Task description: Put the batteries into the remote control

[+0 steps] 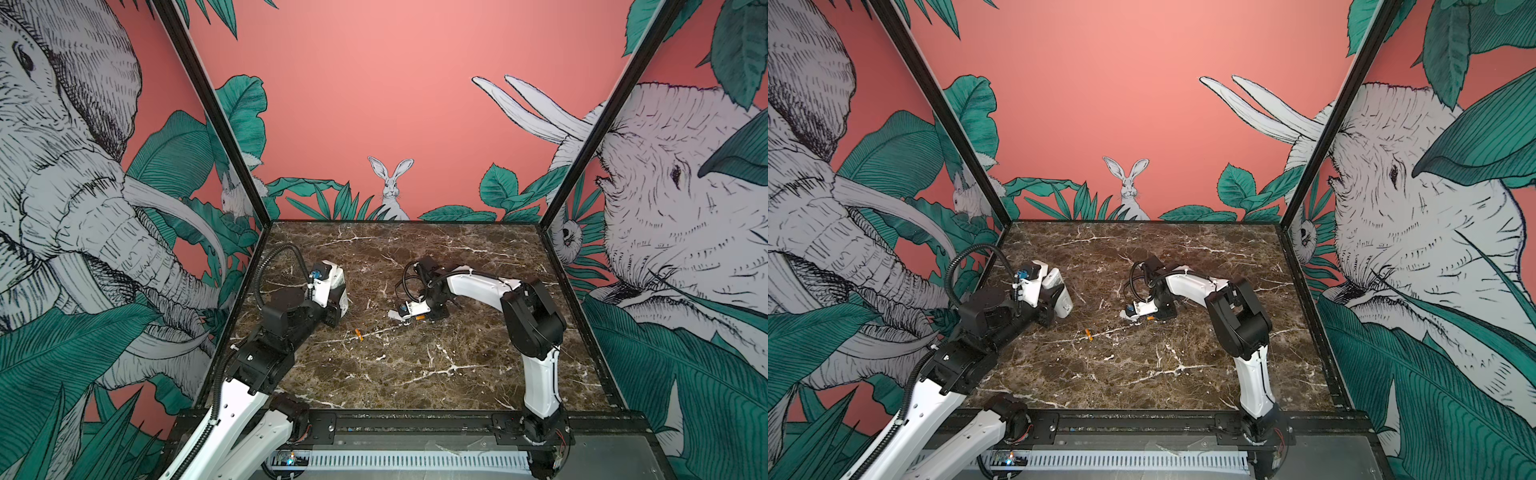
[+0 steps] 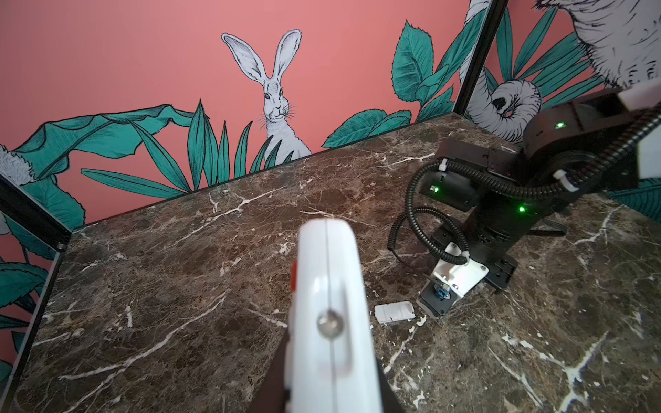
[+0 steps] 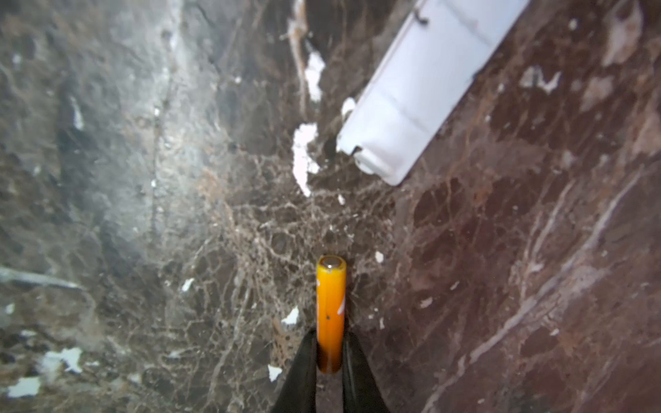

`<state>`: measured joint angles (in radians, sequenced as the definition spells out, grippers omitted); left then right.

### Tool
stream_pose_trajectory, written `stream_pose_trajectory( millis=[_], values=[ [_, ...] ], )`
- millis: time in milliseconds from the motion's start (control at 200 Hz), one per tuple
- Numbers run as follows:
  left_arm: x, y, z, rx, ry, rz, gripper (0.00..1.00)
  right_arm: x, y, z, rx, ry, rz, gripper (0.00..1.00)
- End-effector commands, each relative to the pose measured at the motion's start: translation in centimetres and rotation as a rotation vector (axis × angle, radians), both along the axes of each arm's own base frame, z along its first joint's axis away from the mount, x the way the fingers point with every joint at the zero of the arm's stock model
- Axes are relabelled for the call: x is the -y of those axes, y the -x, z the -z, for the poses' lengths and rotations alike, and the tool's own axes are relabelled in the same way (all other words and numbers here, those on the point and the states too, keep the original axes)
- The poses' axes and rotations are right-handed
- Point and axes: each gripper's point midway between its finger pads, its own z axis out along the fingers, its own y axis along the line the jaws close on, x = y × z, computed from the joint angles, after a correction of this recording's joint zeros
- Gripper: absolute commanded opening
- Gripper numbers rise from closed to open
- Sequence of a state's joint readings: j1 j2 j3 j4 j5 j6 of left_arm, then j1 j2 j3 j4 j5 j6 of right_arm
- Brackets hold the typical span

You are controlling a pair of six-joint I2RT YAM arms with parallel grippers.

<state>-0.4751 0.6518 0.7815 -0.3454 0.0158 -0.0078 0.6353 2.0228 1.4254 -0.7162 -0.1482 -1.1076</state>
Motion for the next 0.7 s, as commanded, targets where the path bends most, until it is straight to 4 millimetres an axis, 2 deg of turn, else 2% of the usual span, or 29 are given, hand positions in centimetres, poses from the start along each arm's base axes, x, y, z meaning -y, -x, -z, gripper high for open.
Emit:
stream_pose_trajectory(
  millis=[0, 105, 120, 170, 305, 415, 555, 695],
  values=[
    [0.2, -0.2, -0.9, 0.029, 0.031, 0.005, 0.00, 0.5, 0.2, 0.1, -0.008, -0.009, 0.198, 0.15],
    [0.4, -0.3, -1.0, 0.026, 0.034, 0.011, 0.00, 1.6, -0.4, 0.4, 0.025, -0.002, 0.349, 0.13],
    [0.4, -0.3, -0.9, 0.025, 0.035, 0.012, 0.00, 2.4, 0.2, 1.1, 0.015, 0.016, 0.373, 0.13],
    [0.6, -0.3, -0.9, 0.022, 0.034, 0.017, 0.00, 3.4, 0.3, 1.4, 0.021, 0.018, 0.454, 0.13],
    [0.9, -0.6, -0.8, 0.013, 0.038, 0.024, 0.00, 6.4, 0.1, 1.1, 0.050, 0.000, 0.724, 0.14],
    [1.4, -0.9, -0.7, 0.001, 0.048, 0.039, 0.00, 8.2, 1.1, 0.8, 0.031, -0.011, 0.897, 0.15],
    [2.1, -1.4, -0.5, -0.017, 0.066, 0.059, 0.00, 9.7, 2.6, 0.8, -0.001, -0.014, 1.069, 0.21],
    [2.7, -1.9, -0.6, -0.025, 0.078, 0.075, 0.00, 9.9, 3.8, 0.9, -0.044, -0.021, 1.135, 0.22]
  ],
)
